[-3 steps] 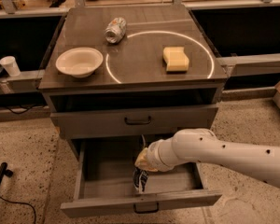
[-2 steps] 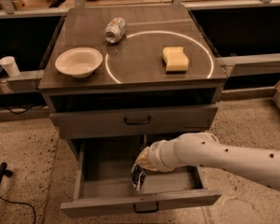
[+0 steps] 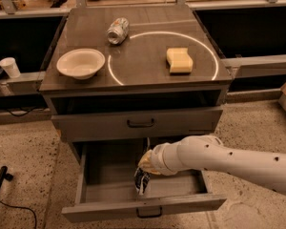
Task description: Place blue chip bag into middle drawer
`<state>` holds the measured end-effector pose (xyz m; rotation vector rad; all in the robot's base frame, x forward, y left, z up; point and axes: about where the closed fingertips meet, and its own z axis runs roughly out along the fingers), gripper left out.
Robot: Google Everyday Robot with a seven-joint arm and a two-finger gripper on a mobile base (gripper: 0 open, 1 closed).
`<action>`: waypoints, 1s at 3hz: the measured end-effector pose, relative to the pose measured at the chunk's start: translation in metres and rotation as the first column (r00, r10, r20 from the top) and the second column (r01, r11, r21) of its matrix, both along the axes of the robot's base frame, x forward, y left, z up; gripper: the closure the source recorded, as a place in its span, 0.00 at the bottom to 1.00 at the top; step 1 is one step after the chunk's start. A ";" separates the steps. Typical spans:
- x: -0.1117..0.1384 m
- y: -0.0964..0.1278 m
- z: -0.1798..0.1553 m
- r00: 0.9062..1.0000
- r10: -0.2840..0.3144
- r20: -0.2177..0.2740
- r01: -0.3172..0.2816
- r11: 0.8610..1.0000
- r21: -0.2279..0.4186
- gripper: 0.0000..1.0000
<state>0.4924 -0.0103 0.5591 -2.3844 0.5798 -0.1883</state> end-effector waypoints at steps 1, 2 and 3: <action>0.000 0.000 0.000 1.000 0.000 0.000 0.000 1.000 0.000 0.27; 0.000 0.000 0.000 1.000 0.000 0.000 0.000 1.000 0.000 0.04; 0.000 0.000 0.000 1.000 0.000 0.000 0.000 1.000 0.000 0.00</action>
Offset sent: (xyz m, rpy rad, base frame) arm 0.0000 0.0000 0.0000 0.0000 0.0000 0.0000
